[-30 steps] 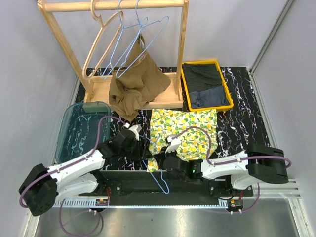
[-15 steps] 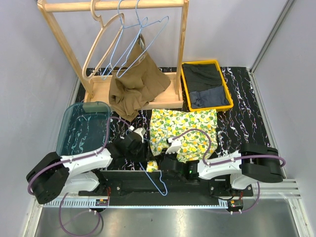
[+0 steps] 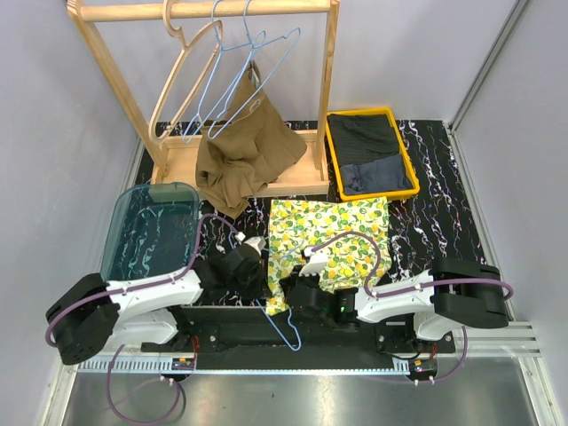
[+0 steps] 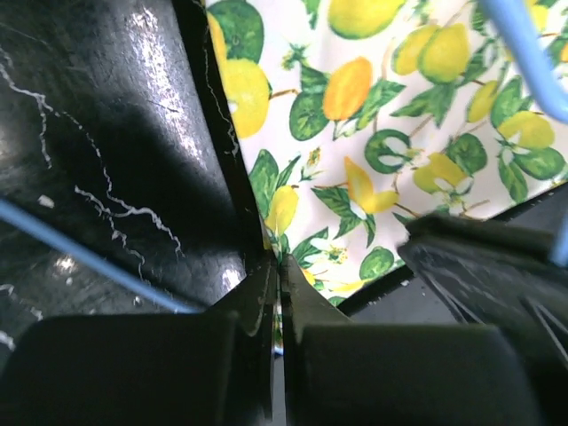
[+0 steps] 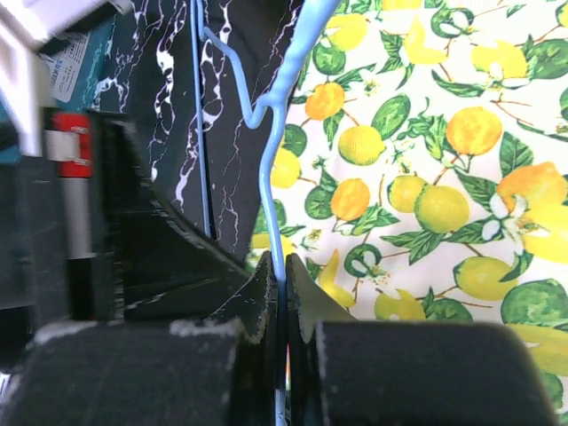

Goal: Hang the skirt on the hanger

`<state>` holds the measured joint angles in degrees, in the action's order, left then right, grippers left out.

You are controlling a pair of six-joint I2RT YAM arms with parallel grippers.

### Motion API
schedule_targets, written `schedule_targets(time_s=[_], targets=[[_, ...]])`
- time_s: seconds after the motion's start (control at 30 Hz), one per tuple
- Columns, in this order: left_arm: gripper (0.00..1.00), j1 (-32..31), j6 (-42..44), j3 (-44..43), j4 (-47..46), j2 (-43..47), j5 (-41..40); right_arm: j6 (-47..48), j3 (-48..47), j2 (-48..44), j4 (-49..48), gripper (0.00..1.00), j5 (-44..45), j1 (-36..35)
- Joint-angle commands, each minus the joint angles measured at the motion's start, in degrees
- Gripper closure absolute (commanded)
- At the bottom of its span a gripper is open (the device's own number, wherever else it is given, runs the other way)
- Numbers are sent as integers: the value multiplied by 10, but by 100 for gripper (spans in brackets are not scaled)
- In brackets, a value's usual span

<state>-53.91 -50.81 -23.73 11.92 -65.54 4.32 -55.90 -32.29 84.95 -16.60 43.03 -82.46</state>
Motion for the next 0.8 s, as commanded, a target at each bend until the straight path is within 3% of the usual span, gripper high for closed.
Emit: schedule_targets(time_s=[0.0, 0.27, 0.57, 0.77], targets=[[100, -6, 20, -67, 58, 50, -27, 29, -15, 17, 1, 100, 62, -5], [100, -13, 29, -112, 105, 93, -23, 91, -30, 43, -32, 100, 67, -4], [100, -34, -8, -71, 120, 149, -22, 150, -37, 2, -5, 100, 166, -4], [100, -55, 4, -90, 121, 163, 3, 200, -43, 12, -5, 100, 181, -4]])
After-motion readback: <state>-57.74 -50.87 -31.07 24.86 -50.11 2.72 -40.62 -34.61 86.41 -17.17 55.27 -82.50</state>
